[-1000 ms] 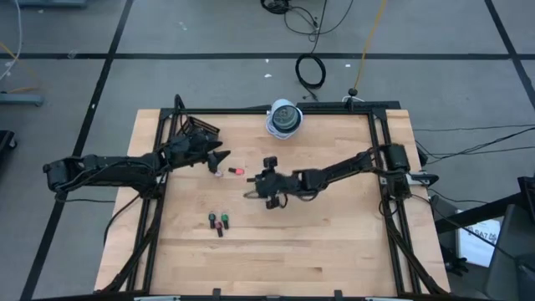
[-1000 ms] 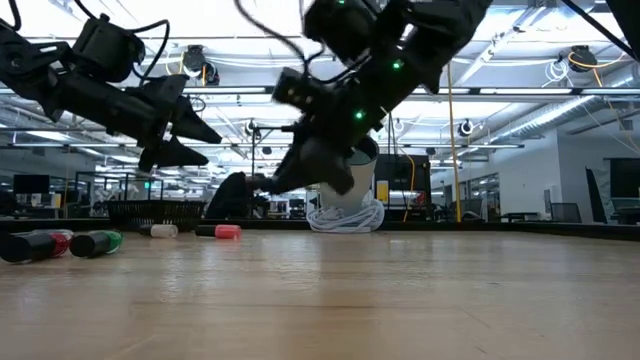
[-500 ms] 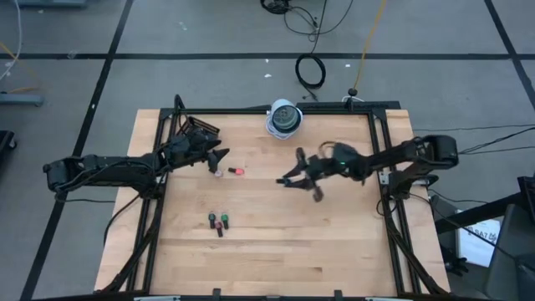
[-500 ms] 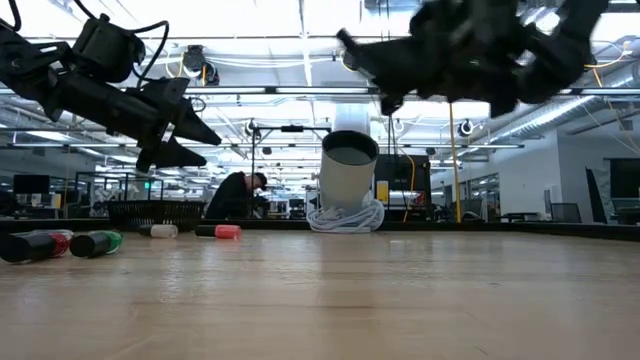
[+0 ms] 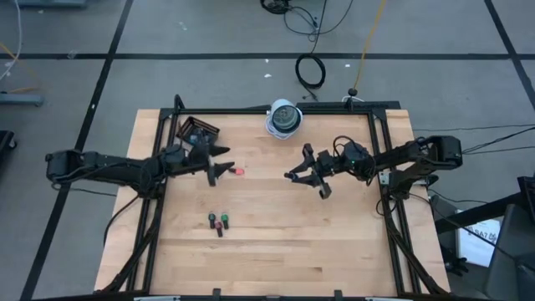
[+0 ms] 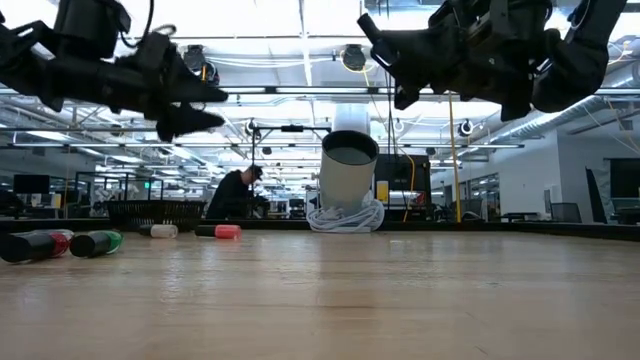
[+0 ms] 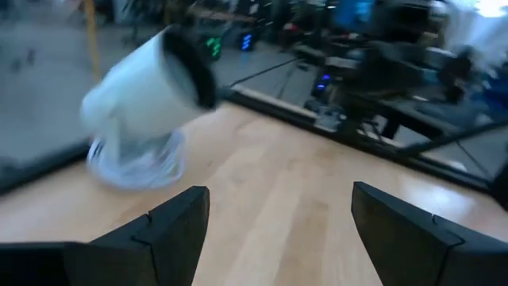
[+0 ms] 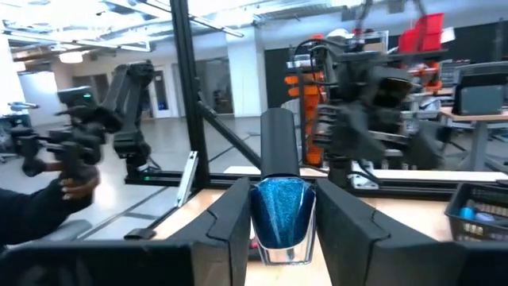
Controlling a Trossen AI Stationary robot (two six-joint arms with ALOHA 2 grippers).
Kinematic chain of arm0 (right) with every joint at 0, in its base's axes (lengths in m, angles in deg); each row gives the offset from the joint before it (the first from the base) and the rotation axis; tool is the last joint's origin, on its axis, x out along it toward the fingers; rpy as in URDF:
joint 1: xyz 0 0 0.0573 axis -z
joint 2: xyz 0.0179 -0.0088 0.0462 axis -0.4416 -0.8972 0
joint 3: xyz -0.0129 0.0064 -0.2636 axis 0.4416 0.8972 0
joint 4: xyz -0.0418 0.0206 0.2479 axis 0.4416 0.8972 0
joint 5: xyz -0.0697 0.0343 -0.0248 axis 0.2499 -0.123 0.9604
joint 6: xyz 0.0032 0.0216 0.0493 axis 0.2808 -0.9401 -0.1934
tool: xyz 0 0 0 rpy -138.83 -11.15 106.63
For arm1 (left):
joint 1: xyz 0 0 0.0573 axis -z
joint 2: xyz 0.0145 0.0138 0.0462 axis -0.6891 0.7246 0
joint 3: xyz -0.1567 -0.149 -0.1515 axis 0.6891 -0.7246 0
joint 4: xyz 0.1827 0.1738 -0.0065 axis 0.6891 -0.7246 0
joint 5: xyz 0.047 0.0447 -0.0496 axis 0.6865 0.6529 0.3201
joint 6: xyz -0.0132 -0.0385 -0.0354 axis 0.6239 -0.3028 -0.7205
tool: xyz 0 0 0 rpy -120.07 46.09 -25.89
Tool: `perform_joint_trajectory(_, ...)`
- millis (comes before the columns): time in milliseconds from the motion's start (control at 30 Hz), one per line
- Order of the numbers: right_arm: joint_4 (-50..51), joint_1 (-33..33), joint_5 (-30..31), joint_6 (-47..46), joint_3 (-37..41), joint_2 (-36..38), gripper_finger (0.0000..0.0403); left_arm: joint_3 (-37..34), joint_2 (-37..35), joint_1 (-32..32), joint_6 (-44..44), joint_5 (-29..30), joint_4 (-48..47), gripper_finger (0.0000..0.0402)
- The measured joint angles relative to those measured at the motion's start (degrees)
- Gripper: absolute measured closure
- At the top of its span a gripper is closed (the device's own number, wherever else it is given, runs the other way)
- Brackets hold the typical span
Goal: Pick & Place Nail Polish
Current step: Put the dark blue nail polish bottle into the black basket
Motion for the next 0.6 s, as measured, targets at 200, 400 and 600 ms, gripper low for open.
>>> perform_joint_trajectory(200, 0.9, -0.1, 3.5, 1.4, 0.0, 0.0, 0.0296, 0.0, 0.1, 6.1, 11.2, 3.0, 2.6, 0.0105)
perform_joint_trajectory(400, 0.9, -0.1, 4.2, 1.9, 0.0, 0.0, 0.0296, 0.5, 7.0, 9.7, 18.2, 8.3, 8.2, 0.0105)
perform_joint_trajectory(600, 1.4, -0.2, 5.8, 2.7, -0.1, 0.0, 0.0296, 7.9, 21.6, 10.9, 27.7, 9.4, 10.5, 0.0105)
